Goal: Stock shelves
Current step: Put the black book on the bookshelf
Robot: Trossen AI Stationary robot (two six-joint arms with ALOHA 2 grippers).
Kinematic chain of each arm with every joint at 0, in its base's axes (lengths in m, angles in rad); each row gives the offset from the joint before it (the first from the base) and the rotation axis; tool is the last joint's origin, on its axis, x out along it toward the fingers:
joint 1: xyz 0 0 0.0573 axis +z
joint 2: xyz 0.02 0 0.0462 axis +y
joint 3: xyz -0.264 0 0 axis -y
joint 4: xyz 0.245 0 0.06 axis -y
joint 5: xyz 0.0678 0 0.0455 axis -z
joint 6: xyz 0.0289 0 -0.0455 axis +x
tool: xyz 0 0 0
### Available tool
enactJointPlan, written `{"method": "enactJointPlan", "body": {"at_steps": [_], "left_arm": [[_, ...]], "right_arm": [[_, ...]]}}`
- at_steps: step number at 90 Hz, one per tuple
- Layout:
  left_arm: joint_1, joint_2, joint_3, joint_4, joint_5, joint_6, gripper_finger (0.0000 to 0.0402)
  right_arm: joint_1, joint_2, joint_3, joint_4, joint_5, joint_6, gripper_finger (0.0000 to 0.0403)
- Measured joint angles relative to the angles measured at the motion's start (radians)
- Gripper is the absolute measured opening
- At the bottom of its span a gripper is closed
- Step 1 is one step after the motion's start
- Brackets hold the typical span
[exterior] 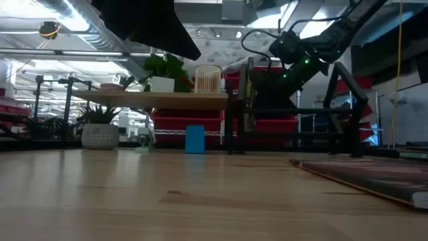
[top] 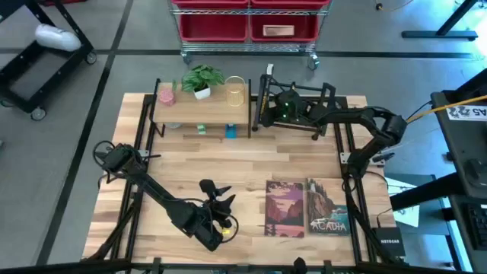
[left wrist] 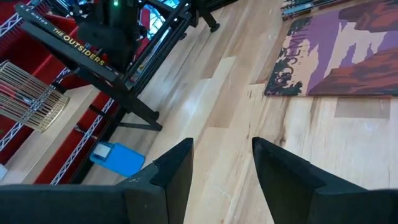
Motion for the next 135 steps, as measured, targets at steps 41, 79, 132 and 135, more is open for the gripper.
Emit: {"method": "enactJointPlan", "body": {"at_steps": [41,79,132,135], "left_arm": [[0.004,0.000,0.000,0.000,0.000,0.000,0.0153],[0.012,0.000,0.000,0.001,0.000,-0.003,0.0153],[0.016,0.000,0.000,0.001,0.012,-0.004,0.0153],[0.016,0.000,0.000,0.001,0.012,-0.004,0.0153]], "right_arm": [[0.132,-0.291,0.000,-0.342,0.105,-0.236,0.0119],[0.396,-0.244,0.000,-0.450,0.501,-0.611,0.0166],[0.338,-0.132,0.000,-0.570,0.610,-0.690,0.0127],[0.338,-0.132,0.000,-0.576,0.612,-0.690,0.0115]]}}
